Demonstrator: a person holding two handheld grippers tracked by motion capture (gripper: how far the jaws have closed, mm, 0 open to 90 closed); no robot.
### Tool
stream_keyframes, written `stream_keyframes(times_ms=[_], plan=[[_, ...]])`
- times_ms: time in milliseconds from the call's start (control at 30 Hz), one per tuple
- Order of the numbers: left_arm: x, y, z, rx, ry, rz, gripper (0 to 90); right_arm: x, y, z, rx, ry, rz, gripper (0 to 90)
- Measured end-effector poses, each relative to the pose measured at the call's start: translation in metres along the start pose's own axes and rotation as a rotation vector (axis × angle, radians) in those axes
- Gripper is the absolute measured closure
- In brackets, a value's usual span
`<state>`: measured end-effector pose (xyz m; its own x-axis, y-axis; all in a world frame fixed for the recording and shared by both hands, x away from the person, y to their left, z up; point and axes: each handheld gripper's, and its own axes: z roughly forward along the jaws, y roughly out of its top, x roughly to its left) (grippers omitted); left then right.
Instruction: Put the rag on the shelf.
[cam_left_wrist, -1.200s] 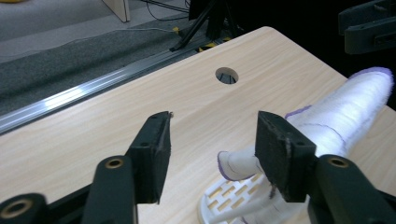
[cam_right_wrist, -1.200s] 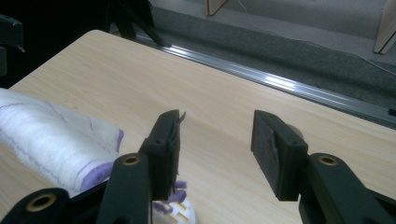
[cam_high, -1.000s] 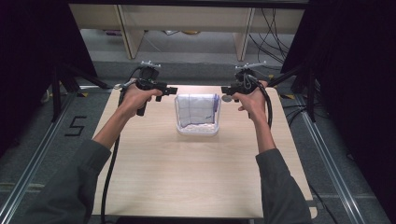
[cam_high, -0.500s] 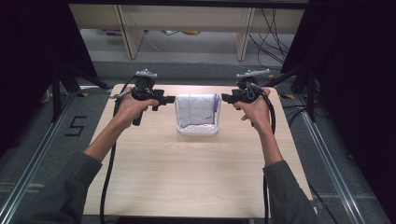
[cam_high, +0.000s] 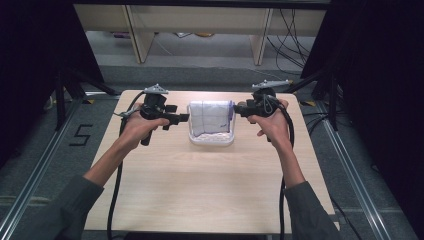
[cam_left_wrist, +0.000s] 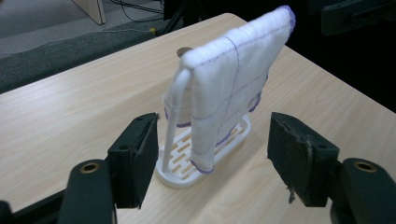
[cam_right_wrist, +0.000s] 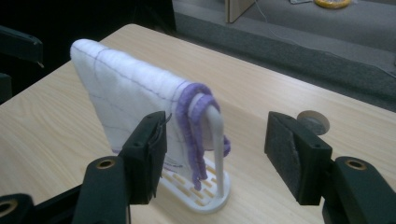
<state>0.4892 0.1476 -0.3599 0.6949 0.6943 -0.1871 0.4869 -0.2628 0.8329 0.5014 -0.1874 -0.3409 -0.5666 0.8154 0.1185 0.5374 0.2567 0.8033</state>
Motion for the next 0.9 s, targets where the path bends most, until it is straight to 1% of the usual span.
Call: stream_keyframes(times_ms=[33, 67, 100, 133, 167, 200, 233, 300, 367, 400, 433, 500, 533, 633, 667, 700, 733, 767, 800, 833, 900], plan=[[-0.002, -0.004, -0.002, 0.001, -0.005, 0.004, 32.9, 0.003, -0.003, -0.001, -0.008, 0.008, -0.002, 38.5], [-0.002, -0.004, -0.002, 0.001, -0.005, 0.004, 32.9, 0.003, -0.003, -0.001, -0.008, 0.008, -0.002, 38.5], [-0.003, -0.006, -0.002, 0.003, -0.011, 0.005, 32.9, 0.004, -0.004, -0.002, -0.007, 0.010, 0.011, 38.2], [-0.003, -0.008, -0.003, 0.003, -0.018, 0.005, 32.4, 0.005, -0.006, -0.002, -0.008, 0.008, 0.011, 37.8], [-0.005, -0.011, -0.005, -0.003, -0.016, 0.002, 32.2, 0.006, -0.009, -0.003, -0.017, 0.012, 0.004, 37.0], [-0.005, -0.011, -0.005, -0.003, -0.016, 0.002, 32.2, 0.006, -0.009, -0.004, -0.014, 0.006, -0.018, 36.6], [-0.007, -0.014, -0.007, -0.003, -0.024, 0.005, 32.2, 0.008, -0.011, -0.004, -0.016, 0.017, 0.003, 36.4], [-0.008, -0.016, -0.007, -0.006, -0.025, 0.007, 32.0, 0.009, -0.011, -0.005, -0.016, 0.016, 0.000, 36.0], [-0.010, -0.019, -0.009, -0.010, -0.031, 0.000, 31.5, 0.012, -0.014, -0.006, -0.023, 0.022, 0.006, 34.5], [-0.011, -0.021, -0.009, -0.007, -0.036, 0.000, 31.5, 0.013, -0.015, -0.007, -0.014, 0.018, 0.004, 34.4], [-0.012, -0.023, -0.010, -0.007, -0.036, 0.003, 31.2, 0.016, -0.018, -0.008, -0.026, 0.029, 0.007, 34.1], [-0.013, -0.027, -0.010, -0.009, -0.047, 0.001, 31.0, 0.017, -0.019, -0.008, -0.030, 0.034, 0.008, 33.9], [-0.015, -0.032, -0.011, -0.010, -0.056, -0.009, 30.3, 0.019, -0.022, -0.009, -0.035, 0.041, 0.000, 33.6], [-0.016, -0.036, -0.012, -0.009, -0.067, -0.002, 30.2, 0.023, -0.025, -0.009, -0.034, 0.049, 0.006, 33.0], [-0.018, -0.037, -0.013, -0.011, -0.065, -0.008, 30.1, 0.024, -0.026, -0.009, -0.038, 0.049, -0.003, 32.7], [-0.018, -0.041, -0.015, -0.013, -0.078, -0.005, 29.6, 0.028, -0.029, -0.010, -0.035, 0.059, -0.004, 32.5], [-0.018, -0.041, -0.015, -0.013, -0.078, -0.005, 29.6, 0.028, -0.029, -0.010, -0.035, 0.059, -0.004, 32.5], [-0.020, -0.044, -0.018, -0.018, -0.077, -0.008, 29.6, 0.032, -0.032, -0.010, -0.040, 0.067, -0.004, 32.1], [-0.020, -0.044, -0.018, -0.018, -0.077, -0.008, 29.7, 0.031, -0.033, -0.010, -0.044, 0.052, -0.034, 31.9], [-0.021, -0.046, -0.020, -0.021, -0.080, -0.003, 29.7, 0.033, -0.035, -0.010, -0.045, 0.068, -0.024, 31.9], [-0.022, -0.049, -0.022, -0.027, -0.081, -0.001, 29.6, 0.035, -0.037, -0.010, -0.041, 0.068, -0.021, 31.7]])
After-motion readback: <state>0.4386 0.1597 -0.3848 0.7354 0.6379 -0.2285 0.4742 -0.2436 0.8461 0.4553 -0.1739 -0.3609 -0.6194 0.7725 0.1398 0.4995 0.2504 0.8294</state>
